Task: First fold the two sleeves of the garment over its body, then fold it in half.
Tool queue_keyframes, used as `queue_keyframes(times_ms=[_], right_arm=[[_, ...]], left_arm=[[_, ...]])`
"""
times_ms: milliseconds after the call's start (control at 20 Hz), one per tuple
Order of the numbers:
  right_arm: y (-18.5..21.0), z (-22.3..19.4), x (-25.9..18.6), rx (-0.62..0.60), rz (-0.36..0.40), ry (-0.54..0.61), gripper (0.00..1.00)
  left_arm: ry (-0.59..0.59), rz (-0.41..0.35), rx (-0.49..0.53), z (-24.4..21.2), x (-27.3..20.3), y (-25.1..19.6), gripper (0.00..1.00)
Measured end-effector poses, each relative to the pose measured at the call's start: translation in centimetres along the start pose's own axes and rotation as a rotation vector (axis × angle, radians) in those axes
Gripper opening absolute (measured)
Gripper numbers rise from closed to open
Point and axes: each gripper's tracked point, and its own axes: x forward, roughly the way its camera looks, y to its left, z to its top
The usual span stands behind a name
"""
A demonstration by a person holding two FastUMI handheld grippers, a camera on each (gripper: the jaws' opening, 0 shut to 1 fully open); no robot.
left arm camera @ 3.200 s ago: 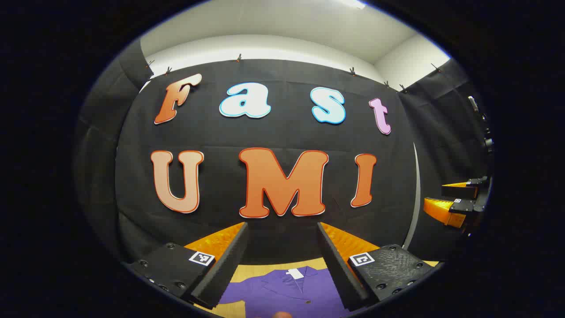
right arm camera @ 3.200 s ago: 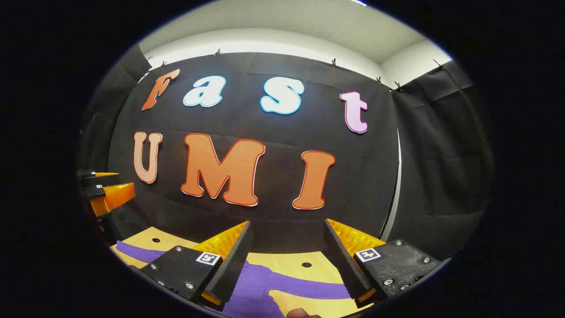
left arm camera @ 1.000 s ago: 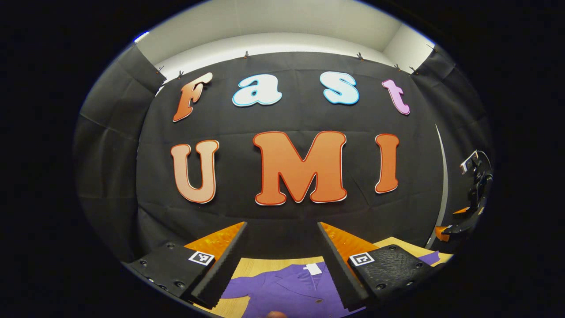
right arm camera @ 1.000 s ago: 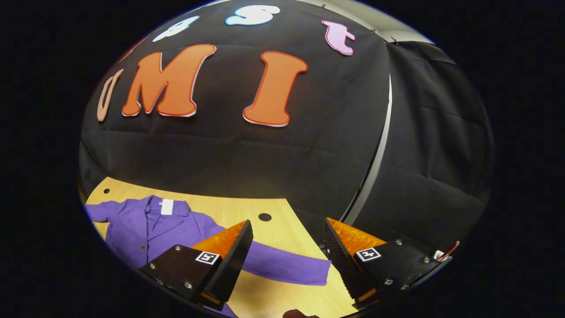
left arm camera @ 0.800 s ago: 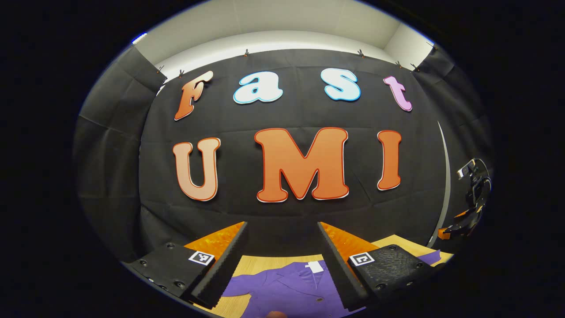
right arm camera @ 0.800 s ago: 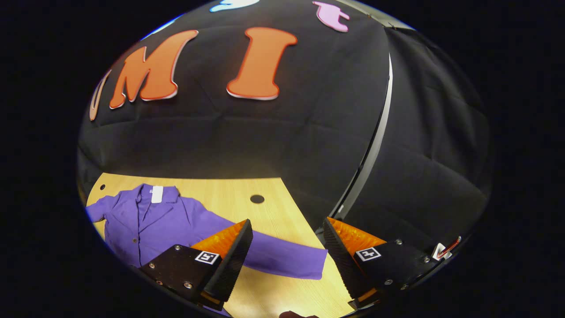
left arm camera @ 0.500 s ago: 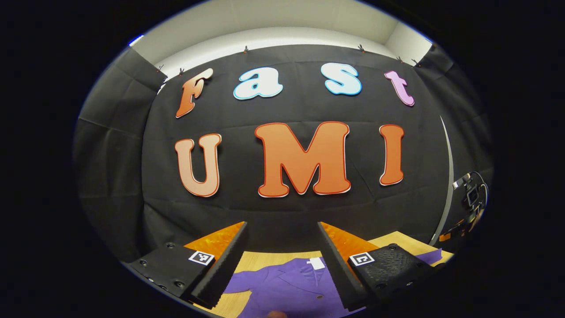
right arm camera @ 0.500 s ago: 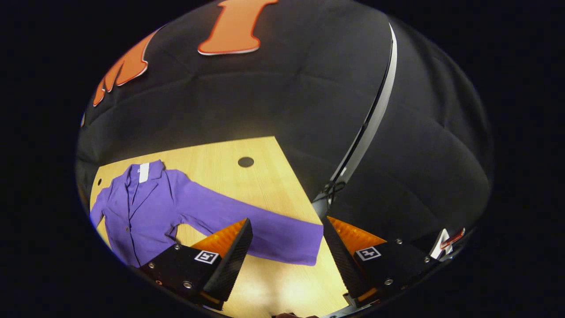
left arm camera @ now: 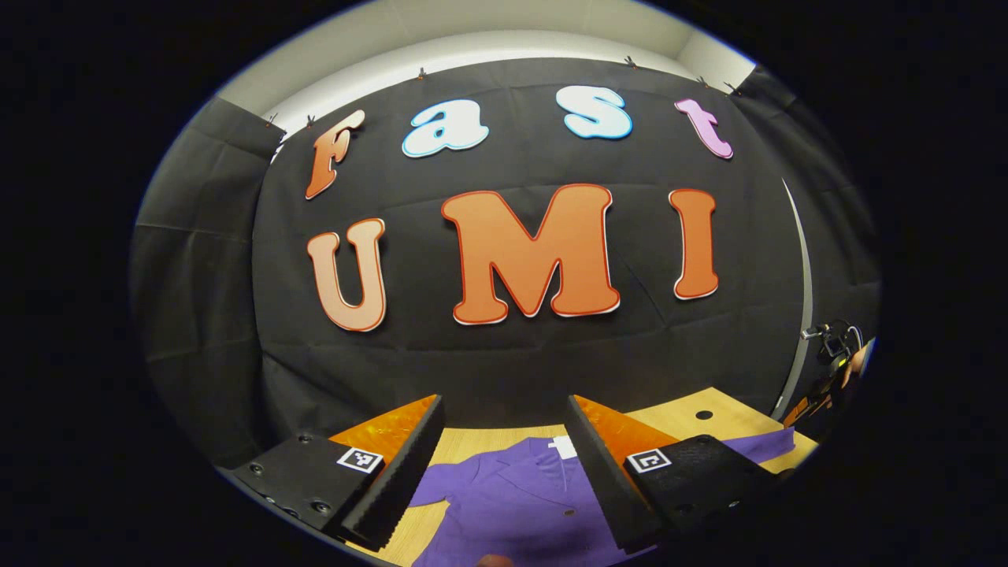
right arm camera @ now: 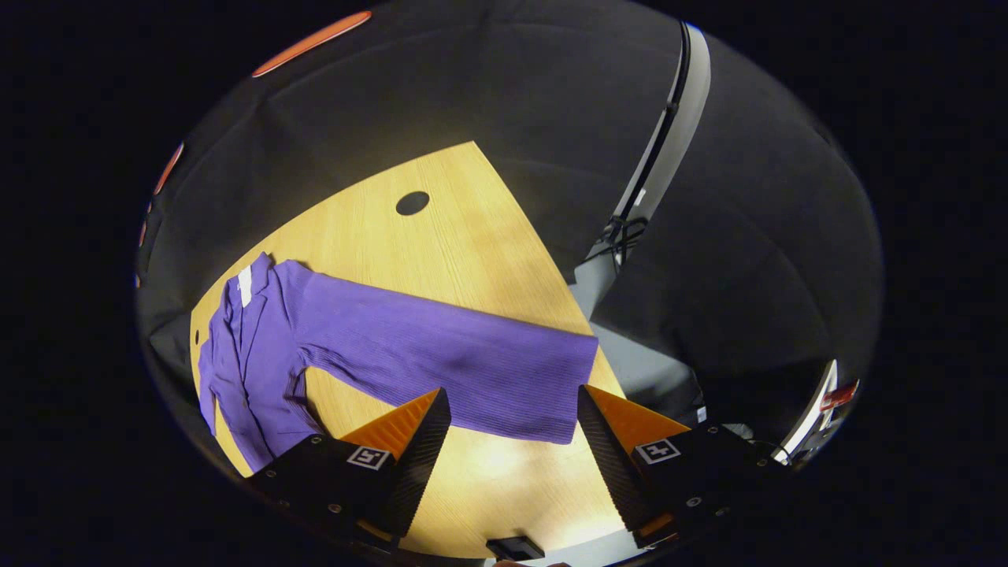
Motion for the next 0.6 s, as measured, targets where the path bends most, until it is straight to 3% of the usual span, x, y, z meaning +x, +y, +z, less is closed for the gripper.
queue_keyframes(times_ms=[200, 250, 450, 550, 600], right_arm=[[-1.5, -0.5, 2.8, 0.011, -0.015, 0.078, 0.96], [-1.6, -0.7, 3.4, 0.021, -0.018, 0.096, 0.96], [-2.1, -0.9, 5.3, 0.035, -0.019, 0.136, 0.95], [-2.6, -1.2, 6.3, 0.041, -0.031, 0.158, 0.95], [-2.6, -1.4, 6.6, 0.043, -0.029, 0.172, 0.95]], left_arm=[[0.035, 0.019, 0.000, -0.8, 0.0, -0.2, 0.96], [0.041, 0.019, -0.002, -1.2, -0.1, -0.6, 1.00], [0.067, 0.034, 0.021, -1.8, -0.3, -1.0, 0.92], [0.070, 0.039, 0.023, -1.8, -0.4, -1.3, 1.00], [0.071, 0.041, 0.026, -1.8, -0.5, -1.4, 0.96]])
